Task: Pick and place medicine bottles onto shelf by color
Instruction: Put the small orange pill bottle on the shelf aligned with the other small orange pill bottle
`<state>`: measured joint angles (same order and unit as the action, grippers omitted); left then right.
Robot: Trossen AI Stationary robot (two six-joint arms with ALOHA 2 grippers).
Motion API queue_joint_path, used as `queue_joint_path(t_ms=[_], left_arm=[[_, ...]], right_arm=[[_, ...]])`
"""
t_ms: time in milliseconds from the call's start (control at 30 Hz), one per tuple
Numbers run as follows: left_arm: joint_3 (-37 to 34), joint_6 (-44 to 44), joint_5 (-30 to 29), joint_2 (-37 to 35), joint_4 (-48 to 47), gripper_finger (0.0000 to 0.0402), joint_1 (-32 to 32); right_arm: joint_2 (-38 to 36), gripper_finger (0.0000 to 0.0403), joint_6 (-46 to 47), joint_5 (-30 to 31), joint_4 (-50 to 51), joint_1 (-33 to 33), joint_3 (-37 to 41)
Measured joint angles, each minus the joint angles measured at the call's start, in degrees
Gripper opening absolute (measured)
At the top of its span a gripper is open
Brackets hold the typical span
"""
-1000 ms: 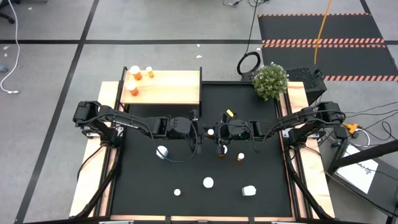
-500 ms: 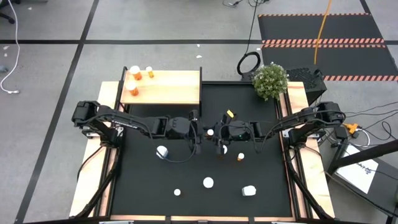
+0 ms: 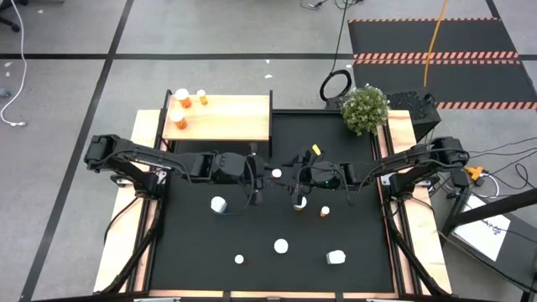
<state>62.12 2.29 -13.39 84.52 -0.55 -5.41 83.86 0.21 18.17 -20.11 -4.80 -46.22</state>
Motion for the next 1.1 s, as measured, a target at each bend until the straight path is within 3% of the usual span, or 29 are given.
queue_joint_path(t_ms=[200,500,667,900,1100], left_arm=[[-0.11,-1.40,-8.31,-6.38,-5.84,0.0131,-1.05],[-0.15,-6.52,-26.63,-15.63,-14.28,0.0131,-0.92],[-0.11,-11.37,-36.38,-19.18,-19.77,0.0131,0.90],[-0.13,-20.75,-42.60,-21.19,-29.90,0.0131,5.91],[-0.13,-26.72,-42.86,-21.28,-35.50,0.0131,12.16]], right_arm=[[-4.83,0.0294,-5.86,0.18,4.09,-0.07,-0.10],[-17.68,0.0286,-23.46,11.09,2.62,1.14,-0.02],[-24.18,0.0286,-24.10,12.09,3.53,1.57,1.23],[-28.90,0.0286,-26.05,11.97,3.72,1.57,5.02],[-29.69,0.0286,-24.76,11.96,1.69,1.42,5.09]])
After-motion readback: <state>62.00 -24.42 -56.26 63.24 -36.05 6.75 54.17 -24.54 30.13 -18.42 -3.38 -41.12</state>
